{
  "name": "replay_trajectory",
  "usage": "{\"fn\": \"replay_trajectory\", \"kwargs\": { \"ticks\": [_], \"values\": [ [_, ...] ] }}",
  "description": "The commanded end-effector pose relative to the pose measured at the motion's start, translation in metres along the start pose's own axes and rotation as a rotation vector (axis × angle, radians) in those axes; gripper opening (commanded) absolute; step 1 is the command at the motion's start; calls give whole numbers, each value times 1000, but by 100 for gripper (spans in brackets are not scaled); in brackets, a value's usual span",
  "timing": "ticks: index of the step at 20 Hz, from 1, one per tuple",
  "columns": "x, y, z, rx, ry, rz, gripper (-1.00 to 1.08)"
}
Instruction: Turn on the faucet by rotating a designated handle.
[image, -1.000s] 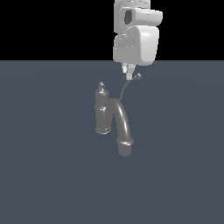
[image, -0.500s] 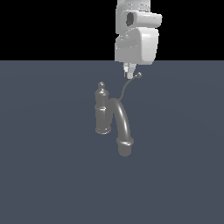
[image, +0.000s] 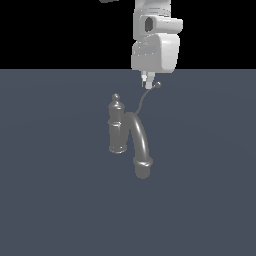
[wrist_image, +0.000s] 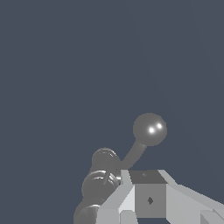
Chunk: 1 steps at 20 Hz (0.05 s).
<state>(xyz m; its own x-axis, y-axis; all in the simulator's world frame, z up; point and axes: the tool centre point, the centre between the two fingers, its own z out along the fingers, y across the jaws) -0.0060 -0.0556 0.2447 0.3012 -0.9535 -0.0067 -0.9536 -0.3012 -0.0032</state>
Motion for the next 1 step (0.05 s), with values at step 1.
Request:
{"fn": "replay_trajectory", "kwargs": {
  "ticks": [1],
  "values": [
    [28, 8, 2, -3, 7, 46, -100]
  ]
}}
